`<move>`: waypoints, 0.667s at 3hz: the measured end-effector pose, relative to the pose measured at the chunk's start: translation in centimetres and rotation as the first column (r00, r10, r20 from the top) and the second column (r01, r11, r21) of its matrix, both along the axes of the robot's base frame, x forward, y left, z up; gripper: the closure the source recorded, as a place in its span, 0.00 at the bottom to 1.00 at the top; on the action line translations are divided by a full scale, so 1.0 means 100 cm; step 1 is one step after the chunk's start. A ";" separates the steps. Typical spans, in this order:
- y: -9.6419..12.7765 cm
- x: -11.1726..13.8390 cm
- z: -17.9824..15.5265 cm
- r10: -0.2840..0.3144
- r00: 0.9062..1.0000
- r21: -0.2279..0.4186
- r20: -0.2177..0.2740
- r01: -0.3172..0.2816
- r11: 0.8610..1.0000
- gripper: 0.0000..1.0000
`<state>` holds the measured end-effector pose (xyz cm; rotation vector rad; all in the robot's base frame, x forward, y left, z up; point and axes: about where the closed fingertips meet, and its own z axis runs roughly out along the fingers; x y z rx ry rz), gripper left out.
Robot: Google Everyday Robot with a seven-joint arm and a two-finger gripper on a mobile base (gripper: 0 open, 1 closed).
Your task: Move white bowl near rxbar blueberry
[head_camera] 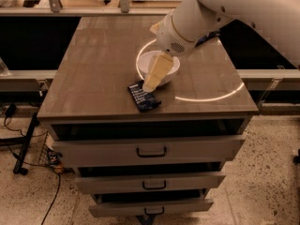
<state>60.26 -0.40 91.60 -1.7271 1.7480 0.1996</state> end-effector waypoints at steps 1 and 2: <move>-0.026 -0.004 0.014 -0.078 0.996 0.194 0.053 0.066 0.979 0.00; -0.089 0.001 0.045 -0.234 0.963 0.355 0.137 0.172 0.919 0.00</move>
Offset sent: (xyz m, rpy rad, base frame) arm 0.0021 -0.2280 0.0859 0.5388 -0.3410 -0.4666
